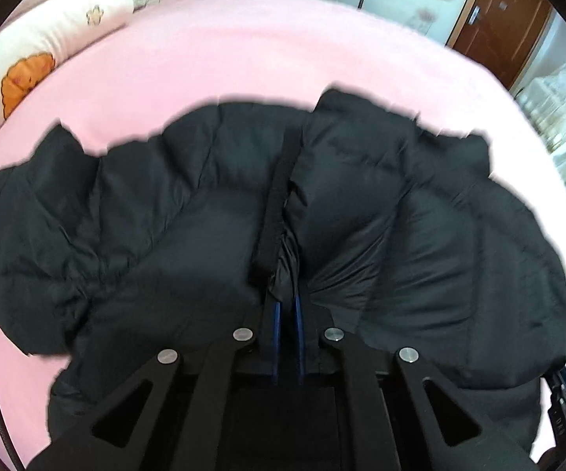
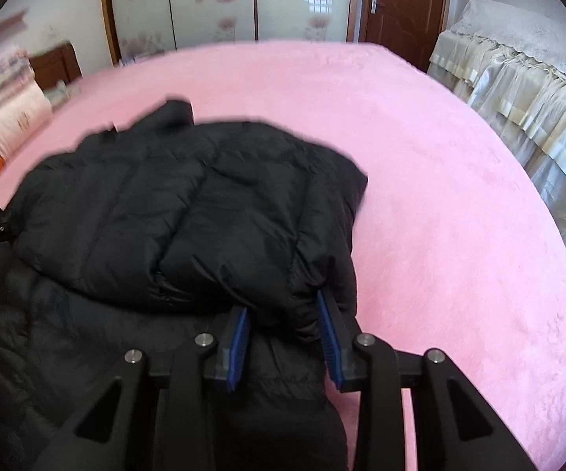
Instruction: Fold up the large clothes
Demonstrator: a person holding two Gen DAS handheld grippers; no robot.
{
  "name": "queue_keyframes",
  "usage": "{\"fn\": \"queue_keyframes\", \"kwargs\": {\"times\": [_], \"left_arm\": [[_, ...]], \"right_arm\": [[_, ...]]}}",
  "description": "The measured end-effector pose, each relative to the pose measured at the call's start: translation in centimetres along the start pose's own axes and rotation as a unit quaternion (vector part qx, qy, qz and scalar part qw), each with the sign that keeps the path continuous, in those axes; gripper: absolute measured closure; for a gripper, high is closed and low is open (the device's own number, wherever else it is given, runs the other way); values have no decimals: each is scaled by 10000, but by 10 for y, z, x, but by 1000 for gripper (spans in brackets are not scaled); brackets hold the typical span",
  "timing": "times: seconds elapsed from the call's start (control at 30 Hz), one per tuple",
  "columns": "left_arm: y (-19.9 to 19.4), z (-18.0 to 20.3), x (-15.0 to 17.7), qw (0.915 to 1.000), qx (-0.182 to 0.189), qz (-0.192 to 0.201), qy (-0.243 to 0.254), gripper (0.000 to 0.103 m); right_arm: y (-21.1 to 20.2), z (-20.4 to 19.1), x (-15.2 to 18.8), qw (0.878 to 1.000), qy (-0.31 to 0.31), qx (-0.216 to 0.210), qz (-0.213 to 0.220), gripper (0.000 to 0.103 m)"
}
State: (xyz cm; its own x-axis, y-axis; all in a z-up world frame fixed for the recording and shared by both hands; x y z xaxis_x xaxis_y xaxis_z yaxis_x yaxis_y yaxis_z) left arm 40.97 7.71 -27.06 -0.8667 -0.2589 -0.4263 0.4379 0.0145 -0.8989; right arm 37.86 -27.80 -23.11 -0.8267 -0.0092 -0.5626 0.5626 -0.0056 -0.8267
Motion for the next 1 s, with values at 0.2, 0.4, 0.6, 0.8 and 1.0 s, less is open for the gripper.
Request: {"fn": "queue_keyframes", "kwargs": {"times": [0.2, 0.4, 0.6, 0.8, 1.0], "left_arm": [[-13, 7, -1, 9997, -44, 61, 250, 45], [-92, -3, 5, 9970, 211, 653, 359, 18], [-171, -42, 42, 9928, 397, 910, 669, 18], [-223, -100, 69, 9899, 475, 1044, 831, 18], [-251, -197, 69, 9931, 667, 917, 295, 18]], "right_arm": [[-14, -5, 7, 9994, -236, 232, -94, 69], [-88, -19, 3, 9991, -283, -87, 303, 66], [-144, -57, 13, 9967, -53, -804, 53, 59], [-204, -118, 23, 9887, -329, -1139, 920, 59], [-230, -194, 13, 9805, -1211, -1209, 969, 59]]}}
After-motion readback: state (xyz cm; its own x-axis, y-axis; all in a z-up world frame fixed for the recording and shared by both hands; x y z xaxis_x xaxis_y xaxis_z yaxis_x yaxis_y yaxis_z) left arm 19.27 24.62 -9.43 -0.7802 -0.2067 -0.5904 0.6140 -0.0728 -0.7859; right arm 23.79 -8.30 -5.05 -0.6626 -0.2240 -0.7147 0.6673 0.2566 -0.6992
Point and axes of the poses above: each gripper's, at about its wrist camera, not at the fingertips, and y roughly the way its jaws point, z to its right, x to its underside, the point moved 3 cm from there along y, roughly the way its jaws point, and after that the axes turned 1 degree about -x, right-handed, at the moved point
